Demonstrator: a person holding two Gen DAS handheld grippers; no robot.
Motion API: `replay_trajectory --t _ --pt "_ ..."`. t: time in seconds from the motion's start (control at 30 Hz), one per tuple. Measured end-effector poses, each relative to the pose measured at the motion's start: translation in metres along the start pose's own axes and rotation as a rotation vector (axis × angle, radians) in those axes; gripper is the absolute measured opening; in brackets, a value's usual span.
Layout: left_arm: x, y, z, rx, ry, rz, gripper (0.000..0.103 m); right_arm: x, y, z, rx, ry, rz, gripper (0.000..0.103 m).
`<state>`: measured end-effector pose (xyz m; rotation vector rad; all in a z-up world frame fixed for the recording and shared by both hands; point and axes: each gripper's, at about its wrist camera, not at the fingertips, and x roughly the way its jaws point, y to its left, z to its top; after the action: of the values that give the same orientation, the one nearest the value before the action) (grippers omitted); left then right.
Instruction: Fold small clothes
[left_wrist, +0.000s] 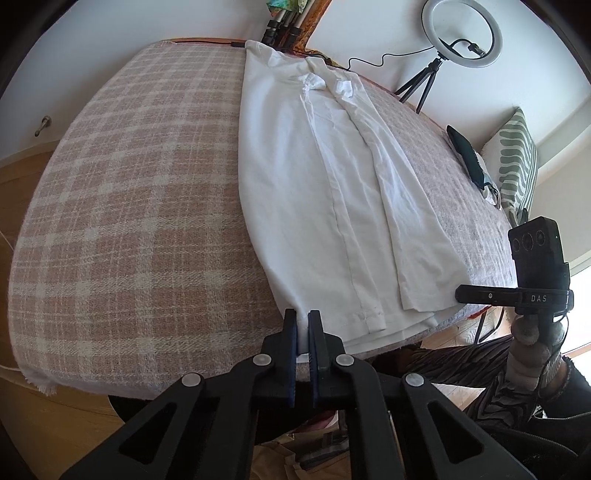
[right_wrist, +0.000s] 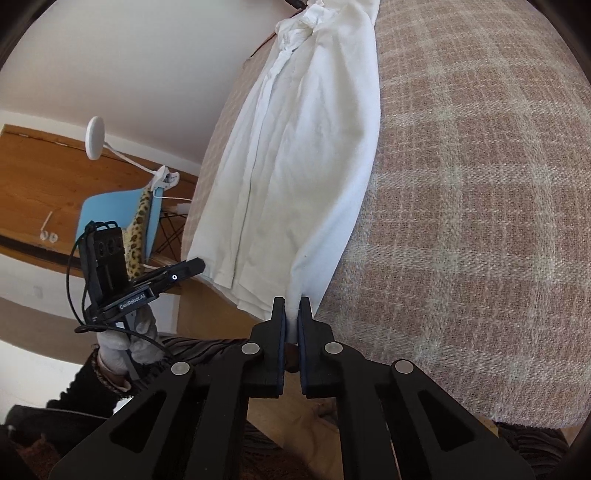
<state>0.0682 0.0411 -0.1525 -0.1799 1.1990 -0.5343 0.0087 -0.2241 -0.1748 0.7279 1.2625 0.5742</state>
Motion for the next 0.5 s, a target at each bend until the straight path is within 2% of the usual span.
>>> replay_trajectory --t 0.13,0.5 --pt "-0.011 -0.007 0.016 0.006 -0.052 -0.015 0.002 -0.013 0.01 0.013 -0.018 -0.054 0.013 0.004" --pt "-0.02 -0.016 0.078 0.032 -0.163 -0.012 0.002 -0.024 0.028 0.07 -0.092 -0.13 -0.049 0.004"
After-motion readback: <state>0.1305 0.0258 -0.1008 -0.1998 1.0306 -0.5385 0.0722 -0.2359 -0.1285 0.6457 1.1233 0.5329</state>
